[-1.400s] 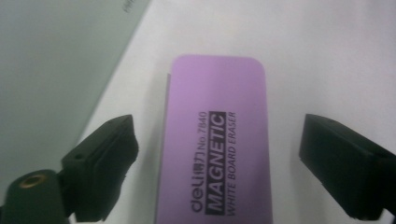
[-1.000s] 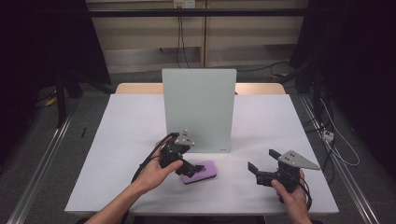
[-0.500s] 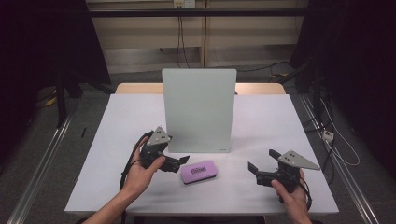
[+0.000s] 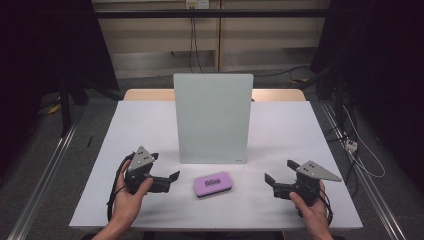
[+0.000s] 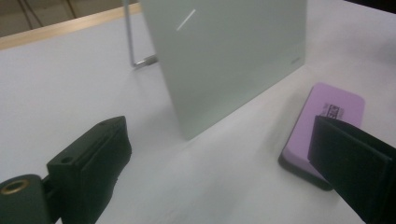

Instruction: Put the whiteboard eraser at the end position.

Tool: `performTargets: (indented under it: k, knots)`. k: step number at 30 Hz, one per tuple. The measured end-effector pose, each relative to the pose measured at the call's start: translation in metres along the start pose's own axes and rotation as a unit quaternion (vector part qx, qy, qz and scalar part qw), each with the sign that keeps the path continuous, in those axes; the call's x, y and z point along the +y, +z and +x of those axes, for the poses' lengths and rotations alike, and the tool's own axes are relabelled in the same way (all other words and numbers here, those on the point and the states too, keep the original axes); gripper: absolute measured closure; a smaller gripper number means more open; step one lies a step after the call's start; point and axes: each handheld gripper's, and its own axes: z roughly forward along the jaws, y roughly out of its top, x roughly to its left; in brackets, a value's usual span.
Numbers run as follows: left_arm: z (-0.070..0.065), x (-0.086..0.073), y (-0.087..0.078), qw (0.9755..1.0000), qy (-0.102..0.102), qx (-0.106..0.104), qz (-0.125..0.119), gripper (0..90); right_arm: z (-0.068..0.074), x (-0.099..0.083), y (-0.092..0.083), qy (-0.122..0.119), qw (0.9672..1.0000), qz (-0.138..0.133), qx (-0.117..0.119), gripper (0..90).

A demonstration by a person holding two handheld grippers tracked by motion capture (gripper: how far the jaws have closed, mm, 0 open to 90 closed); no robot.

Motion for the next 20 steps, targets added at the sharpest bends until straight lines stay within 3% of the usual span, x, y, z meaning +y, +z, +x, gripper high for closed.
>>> performTargets:
  k: [2, 8, 11, 15, 20]
  knots:
    - [0.003, -0.005, -0.004, 0.9999, -0.013, 0.001, -0.004, 5.6, 0.000, 0.000, 0.000, 0.000, 1.0000, 0.000, 0.001, 4.2]
    - [0.011, -0.017, -0.012, 0.9991, -0.024, 0.026, -0.025, 5.5, 0.000, 0.000, 0.000, 0.001, 1.0000, 0.000, -0.001, 4.1]
    - [0.013, -0.025, -0.016, 0.9975, -0.045, 0.038, -0.040, 5.0, 0.000, 0.000, -0.001, -0.001, 1.0000, -0.001, -0.002, 4.1]
    - [0.011, -0.031, -0.021, 0.9969, -0.049, 0.043, -0.044, 4.8, -0.001, -0.001, -0.004, 0.001, 1.0000, -0.001, -0.003, 4.0]
    - [0.010, -0.030, -0.017, 0.9976, -0.039, 0.037, -0.043, 4.8, -0.002, -0.001, -0.004, 0.003, 1.0000, -0.001, -0.003, 4.0]
